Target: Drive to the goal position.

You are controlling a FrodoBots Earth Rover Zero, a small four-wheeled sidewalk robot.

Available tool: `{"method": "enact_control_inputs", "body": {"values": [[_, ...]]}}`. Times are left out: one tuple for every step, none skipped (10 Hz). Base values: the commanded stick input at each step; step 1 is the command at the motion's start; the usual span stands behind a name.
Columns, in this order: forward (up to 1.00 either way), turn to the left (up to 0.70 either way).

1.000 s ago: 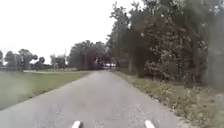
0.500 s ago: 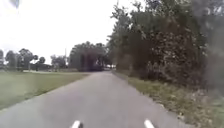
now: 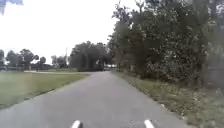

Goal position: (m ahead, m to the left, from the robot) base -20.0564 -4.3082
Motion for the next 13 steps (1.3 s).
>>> {"method": "enact_control_inputs", "body": {"values": [[0.00, 0.85], [0.00, 0.85], [0.00, 0.85], [0.00, 0.85], [0.00, 0.85], [0.00, 0.85], [0.00, 0.85], [0.00, 0.85], [0.00, 0.85], [0.00, 0.85], [0.00, 0.85], [0.00, 0.85], [0.00, 0.85]]}}
